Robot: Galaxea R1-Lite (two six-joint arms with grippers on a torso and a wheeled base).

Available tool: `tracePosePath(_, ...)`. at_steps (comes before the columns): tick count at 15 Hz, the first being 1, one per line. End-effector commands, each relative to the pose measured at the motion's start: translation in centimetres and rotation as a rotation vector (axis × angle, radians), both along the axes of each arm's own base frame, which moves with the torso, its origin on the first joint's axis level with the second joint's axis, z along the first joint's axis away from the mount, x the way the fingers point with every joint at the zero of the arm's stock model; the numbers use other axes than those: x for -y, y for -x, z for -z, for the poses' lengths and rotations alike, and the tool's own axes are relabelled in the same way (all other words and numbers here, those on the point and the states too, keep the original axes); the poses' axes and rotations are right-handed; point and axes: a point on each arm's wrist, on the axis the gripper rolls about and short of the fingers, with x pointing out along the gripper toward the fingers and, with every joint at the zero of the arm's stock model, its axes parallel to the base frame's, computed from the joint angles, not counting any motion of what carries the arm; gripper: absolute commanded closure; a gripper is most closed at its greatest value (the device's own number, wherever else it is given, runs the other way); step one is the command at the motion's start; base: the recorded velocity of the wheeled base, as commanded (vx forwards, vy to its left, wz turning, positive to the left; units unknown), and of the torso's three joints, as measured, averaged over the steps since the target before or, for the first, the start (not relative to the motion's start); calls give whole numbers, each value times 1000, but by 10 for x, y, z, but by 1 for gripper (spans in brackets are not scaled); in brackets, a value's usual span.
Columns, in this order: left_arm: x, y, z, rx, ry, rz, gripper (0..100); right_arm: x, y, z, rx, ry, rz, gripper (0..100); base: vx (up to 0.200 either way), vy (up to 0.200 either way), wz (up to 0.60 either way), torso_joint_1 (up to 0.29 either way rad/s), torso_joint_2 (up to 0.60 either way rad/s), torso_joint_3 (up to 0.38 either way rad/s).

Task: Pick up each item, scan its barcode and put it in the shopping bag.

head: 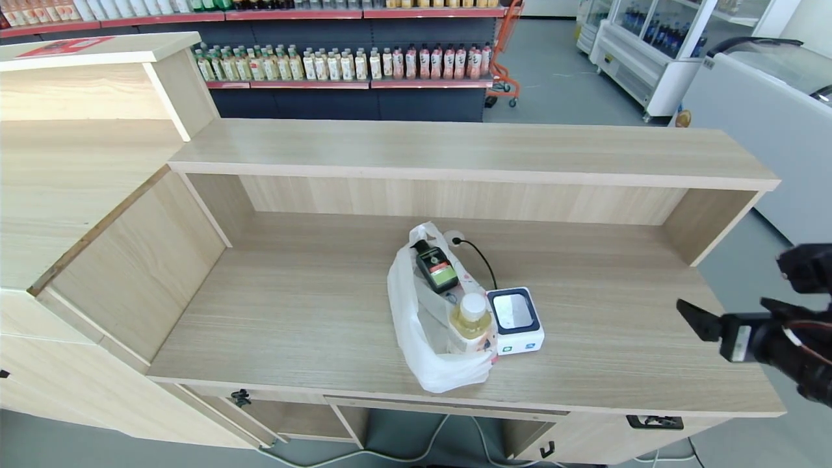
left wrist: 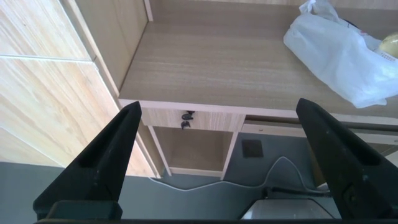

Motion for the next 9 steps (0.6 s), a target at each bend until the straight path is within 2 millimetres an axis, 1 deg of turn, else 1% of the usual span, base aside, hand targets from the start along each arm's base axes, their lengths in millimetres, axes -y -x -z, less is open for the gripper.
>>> tracePosePath(1,0,0,0,-2,1,0,0,10,92,14,93,-39,113,0,0,0,0,0,0,0)
tracePosePath(2,0,0,0,-2,1,0,0,10,112,19,74,-50,111,0,0,0,0,0,0,0)
tracePosePath(3,0,0,0,-2,1,0,0,10,123,22,72,-48,111,0,0,0,0,0,0,0)
tracePosePath(4,0,0,0,-2,1,0,0,9,150,34,74,-41,107,0,0,0,0,0,0,0)
tracePosePath(5,0,0,0,-2,1,0,0,9,171,45,103,-41,106,0,0,0,0,0,0,0)
tracePosePath(6,0,0,0,-2,1,0,0,9,189,60,114,-39,104,0,0,0,0,0,0,0)
tracePosePath(7,0,0,0,-2,1,0,0,10,203,71,146,-34,91,0,0,0,0,0,0,0)
tracePosePath(9,0,0,0,-2,1,0,0,10,204,70,150,-41,83,0,0,0,0,0,0,0)
